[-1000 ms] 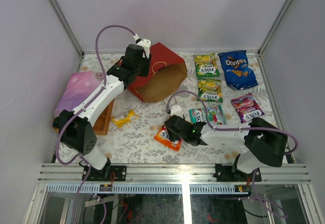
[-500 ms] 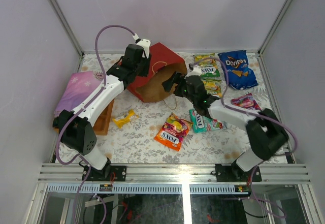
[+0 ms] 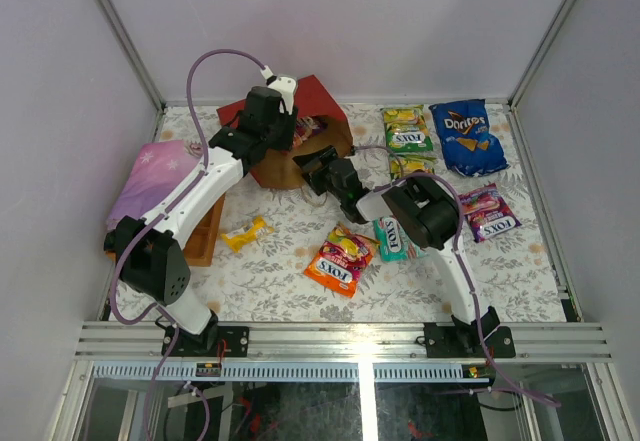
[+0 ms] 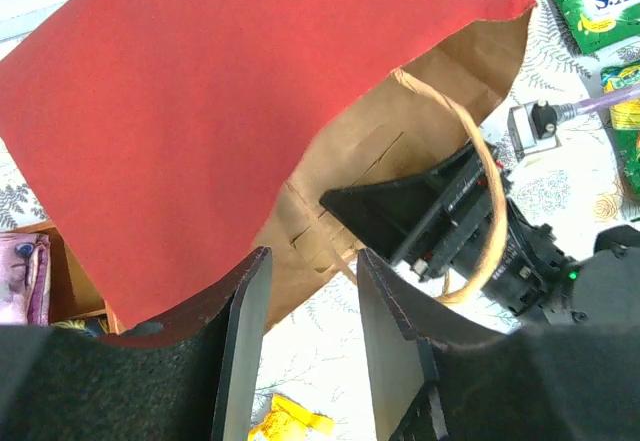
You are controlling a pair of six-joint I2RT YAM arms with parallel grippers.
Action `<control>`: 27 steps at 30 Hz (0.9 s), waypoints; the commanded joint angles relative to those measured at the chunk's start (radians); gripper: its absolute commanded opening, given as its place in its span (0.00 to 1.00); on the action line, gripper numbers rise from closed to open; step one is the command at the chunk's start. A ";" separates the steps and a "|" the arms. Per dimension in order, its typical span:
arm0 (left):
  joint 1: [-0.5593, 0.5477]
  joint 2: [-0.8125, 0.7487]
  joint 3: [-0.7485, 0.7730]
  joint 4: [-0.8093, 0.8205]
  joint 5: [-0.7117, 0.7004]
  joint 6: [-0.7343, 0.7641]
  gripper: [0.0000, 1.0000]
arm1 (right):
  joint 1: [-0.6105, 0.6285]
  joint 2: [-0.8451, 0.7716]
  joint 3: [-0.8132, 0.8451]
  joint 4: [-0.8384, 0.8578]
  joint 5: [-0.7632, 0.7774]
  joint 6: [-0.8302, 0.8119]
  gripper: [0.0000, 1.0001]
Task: Take the snacks out of the paper bag
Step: Take out the snack from the paper bag.
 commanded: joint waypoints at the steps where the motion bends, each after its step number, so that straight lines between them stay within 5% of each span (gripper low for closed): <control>1: 0.005 0.002 0.012 0.042 0.023 -0.002 0.40 | -0.008 0.046 0.105 -0.047 0.147 0.132 0.79; 11: 0.005 -0.002 0.012 0.049 0.036 -0.004 0.40 | -0.012 -0.017 0.098 -0.108 0.223 0.105 0.80; 21: 0.005 -0.039 -0.006 0.056 0.021 -0.004 0.41 | -0.013 0.179 0.471 -0.410 0.311 0.172 0.79; 23: 0.005 -0.050 -0.016 0.066 0.015 -0.003 0.51 | -0.014 0.217 0.567 -0.477 0.328 0.171 0.78; 25: 0.006 -0.059 -0.024 0.071 0.004 -0.002 0.96 | -0.013 0.255 0.641 -0.539 0.340 0.170 0.78; 27: 0.009 -0.066 -0.030 0.076 -0.005 0.001 1.00 | -0.013 0.290 0.703 -0.590 0.349 0.170 0.78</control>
